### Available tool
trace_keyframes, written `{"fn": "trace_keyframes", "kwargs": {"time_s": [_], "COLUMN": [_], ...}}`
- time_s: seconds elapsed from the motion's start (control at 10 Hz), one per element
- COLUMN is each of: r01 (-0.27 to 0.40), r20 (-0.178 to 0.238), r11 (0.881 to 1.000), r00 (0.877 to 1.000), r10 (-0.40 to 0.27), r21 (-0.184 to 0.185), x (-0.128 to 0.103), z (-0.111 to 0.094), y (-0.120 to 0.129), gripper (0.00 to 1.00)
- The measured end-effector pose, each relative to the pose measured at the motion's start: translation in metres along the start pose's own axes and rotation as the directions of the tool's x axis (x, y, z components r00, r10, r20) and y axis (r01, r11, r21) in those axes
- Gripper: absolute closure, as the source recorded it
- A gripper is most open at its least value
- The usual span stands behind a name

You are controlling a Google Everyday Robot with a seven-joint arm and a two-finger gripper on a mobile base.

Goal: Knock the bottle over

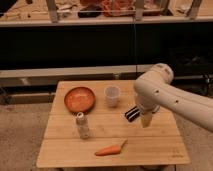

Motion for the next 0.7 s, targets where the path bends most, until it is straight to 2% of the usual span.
{"fn": "trace_keyframes", "kwargs": {"time_s": [0.5, 0.7], "r01": [0.072, 0.106], "r20": [0.015, 0.027], "r11": [0.997, 0.994], "r00": [0.997, 0.994], "r10": [-0.072, -0.106], "r21": [0.015, 0.019], "x": [-0.038, -0.065], "z": [0.007, 0.011], "y": [0.004, 0.005], "gripper": [0.2, 0.2]}}
